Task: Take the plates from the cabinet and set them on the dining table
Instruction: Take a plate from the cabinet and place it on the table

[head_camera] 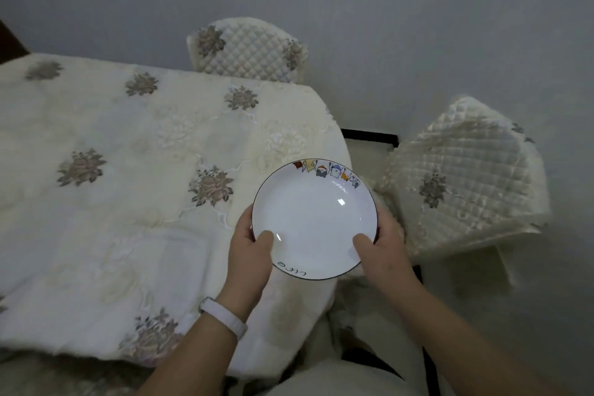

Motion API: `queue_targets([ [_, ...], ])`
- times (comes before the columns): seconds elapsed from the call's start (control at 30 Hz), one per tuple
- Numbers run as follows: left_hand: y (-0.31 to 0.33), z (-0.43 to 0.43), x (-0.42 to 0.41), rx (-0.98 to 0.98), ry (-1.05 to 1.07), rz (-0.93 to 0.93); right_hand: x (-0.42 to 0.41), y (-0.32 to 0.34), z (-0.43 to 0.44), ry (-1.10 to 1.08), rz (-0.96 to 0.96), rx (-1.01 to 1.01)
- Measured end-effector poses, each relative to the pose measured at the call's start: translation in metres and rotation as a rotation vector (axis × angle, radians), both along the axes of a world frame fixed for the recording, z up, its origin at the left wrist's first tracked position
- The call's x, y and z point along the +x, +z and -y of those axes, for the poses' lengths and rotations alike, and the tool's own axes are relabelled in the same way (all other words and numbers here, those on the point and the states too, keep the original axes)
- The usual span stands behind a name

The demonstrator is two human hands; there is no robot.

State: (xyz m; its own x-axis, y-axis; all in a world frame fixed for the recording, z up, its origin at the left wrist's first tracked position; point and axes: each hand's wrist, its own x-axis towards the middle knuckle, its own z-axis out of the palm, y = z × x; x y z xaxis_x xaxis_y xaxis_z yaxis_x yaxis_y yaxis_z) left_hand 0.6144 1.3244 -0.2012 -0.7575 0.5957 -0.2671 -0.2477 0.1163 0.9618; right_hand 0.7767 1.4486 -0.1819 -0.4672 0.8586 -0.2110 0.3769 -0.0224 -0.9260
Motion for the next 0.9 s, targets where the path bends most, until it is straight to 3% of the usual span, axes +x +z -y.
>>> queue_targets([
  [0.57,-0.011,-0.151,-0.027,-0.209,0.36,0.022,-0.094,-0.041,-0.213,0.428,0.054,-0.158],
  [0.9,-0.027,-0.218,-0.069,-0.274,0.362,0.017,-0.141,-0.061,-0.286,0.492,0.082,-0.142],
])
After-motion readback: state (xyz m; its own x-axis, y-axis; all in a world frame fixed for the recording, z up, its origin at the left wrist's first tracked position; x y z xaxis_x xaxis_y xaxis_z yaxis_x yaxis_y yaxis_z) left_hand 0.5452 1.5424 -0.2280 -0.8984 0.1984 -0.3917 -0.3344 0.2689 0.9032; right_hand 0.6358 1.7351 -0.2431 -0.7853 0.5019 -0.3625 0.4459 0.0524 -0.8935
